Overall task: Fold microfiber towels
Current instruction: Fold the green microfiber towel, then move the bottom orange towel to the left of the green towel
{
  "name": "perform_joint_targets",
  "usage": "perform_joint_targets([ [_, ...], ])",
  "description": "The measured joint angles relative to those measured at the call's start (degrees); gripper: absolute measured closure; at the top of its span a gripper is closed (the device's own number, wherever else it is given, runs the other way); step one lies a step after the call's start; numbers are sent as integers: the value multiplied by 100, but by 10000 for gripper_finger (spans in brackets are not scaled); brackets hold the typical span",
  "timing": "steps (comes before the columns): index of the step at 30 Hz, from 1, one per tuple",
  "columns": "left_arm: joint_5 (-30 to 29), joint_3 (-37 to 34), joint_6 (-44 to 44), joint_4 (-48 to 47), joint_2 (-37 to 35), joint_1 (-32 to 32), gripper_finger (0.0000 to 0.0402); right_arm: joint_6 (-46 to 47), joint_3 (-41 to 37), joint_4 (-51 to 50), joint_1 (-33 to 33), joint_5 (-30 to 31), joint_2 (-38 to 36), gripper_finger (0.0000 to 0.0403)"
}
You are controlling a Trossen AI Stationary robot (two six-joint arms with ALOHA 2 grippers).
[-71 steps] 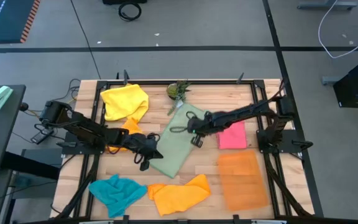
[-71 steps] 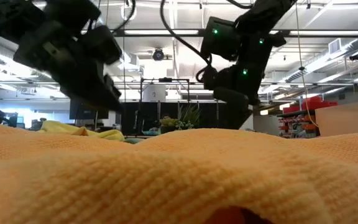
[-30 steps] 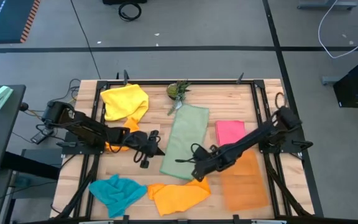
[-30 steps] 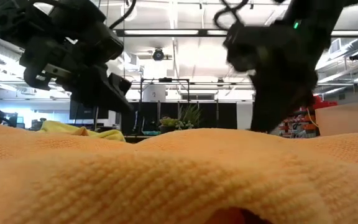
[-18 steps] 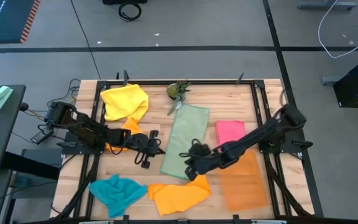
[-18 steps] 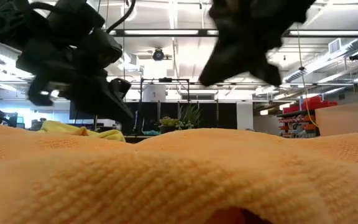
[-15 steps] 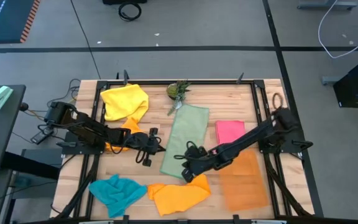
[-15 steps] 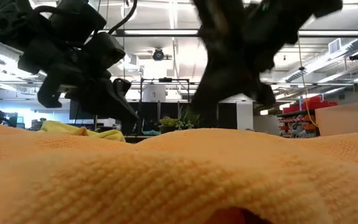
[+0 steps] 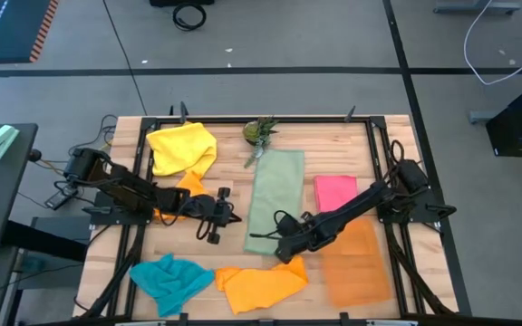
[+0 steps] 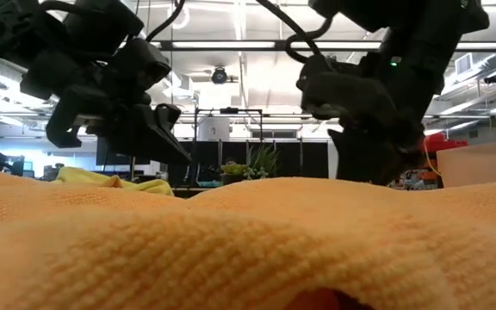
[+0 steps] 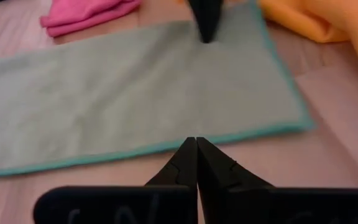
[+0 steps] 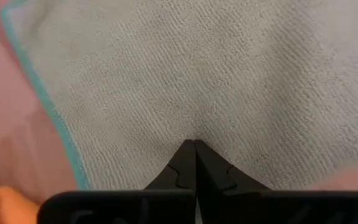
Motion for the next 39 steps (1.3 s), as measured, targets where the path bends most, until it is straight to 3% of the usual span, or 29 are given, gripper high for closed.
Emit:
perform_joint_targets([
  [5,31,1,-3,27,0,-333,387,-407,-27,-45,-38,452,-445,401],
  [10,738,4,-169,294,0,-864,395,-725,-18,594,375,636,-861,401],
  [14,769,0,-273,471,0,-1236,390,-1072,-4,1640,909,625,-714,401],
  [17,862,34,-366,1056,49,-1506,386,-817,-16,1734,1194,630,-426,401],
  [22,707,577,-660,1168,459,-1695,395,-418,-18,1356,1489,990,-305,401],
  [25,613,1320,-914,1076,1053,-1686,396,-478,-18,1266,1632,1394,-387,401],
  [32,951,3119,-923,-795,2461,-1839,396,-895,-16,788,1656,1939,-688,401],
  [39,1261,3944,-1123,-2888,2835,-1960,394,-897,-14,43,1503,1974,-1068,401],
])
